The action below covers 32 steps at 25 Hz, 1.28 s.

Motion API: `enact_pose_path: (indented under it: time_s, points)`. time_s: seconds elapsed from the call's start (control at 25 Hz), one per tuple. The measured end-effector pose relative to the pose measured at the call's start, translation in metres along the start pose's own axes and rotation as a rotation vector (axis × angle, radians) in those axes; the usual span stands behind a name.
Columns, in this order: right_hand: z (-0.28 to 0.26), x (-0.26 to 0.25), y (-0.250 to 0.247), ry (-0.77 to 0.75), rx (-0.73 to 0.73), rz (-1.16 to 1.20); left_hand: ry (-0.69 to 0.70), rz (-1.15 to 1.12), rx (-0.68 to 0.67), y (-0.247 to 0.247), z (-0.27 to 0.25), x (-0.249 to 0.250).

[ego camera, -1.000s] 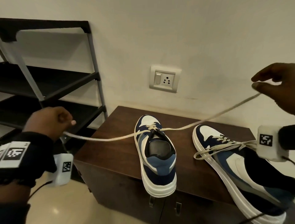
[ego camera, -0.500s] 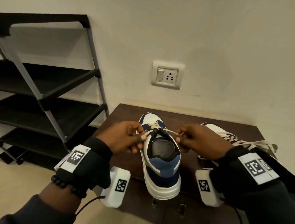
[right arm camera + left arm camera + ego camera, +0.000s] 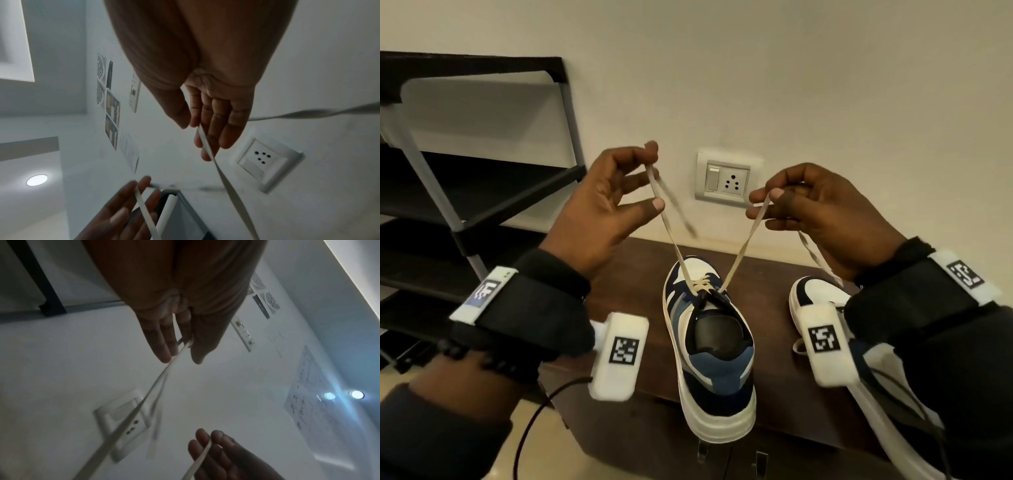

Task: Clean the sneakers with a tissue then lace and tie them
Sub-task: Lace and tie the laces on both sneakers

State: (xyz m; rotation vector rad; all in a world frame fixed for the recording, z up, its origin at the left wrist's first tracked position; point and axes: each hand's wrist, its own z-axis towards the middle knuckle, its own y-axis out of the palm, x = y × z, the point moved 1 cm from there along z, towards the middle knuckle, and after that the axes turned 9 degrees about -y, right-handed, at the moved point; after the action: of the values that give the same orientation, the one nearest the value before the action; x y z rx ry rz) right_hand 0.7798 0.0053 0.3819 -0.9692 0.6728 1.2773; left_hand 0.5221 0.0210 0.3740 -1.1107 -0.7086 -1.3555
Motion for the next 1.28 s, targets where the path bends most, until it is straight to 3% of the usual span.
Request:
enact_pose_path:
  time_s: [0.12,0.4,0.56,0.68,0.8,0.88,0.96,1.08,1.16,1.28]
  points:
    - [0.023,-0.023,0.003,-0.036,-0.096,-0.024,0.084,-0.103,-0.064,-0.003,0.02,0.029]
    - [0.038,-0.05,0.035,-0.046,-0.597,-0.53,0.356,0.28,-0.077,-0.002,0.042,0.086]
    - [0.037,-0.056,0.051,-0.091,-0.608,-0.378,0.386,0.342,-0.178,0.004,0.047,0.104]
    - [0.041,-0.069,0.048,-0.104,-0.519,-0.17,0.194,0.156,-0.203,0.0,0.052,0.092]
    - [0.046,-0.078,0.04,-0.135,-0.456,-0.123,-0.308,-0.106,-0.038,-0.007,0.056,0.057]
    - [0.047,-0.079,0.036,-0.141,-0.413,-0.143,-0.544,-0.048,-0.134,-0.006,0.047,0.035]
    - [0.049,-0.078,0.032,-0.136,-0.372,-0.142,-0.612,0.01,-0.319,0.007,0.037,0.029]
    - [0.051,-0.076,0.03,-0.145,-0.343,-0.157,-0.392,0.005,-0.411,0.021,0.032,0.032]
    - [0.051,-0.075,0.03,-0.153,-0.337,-0.17,-0.204,0.069,-0.384,0.024,0.034,0.036]
    - [0.053,-0.076,0.028,-0.141,-0.293,-0.16,0.02,0.337,-0.298,0.027,0.037,0.045]
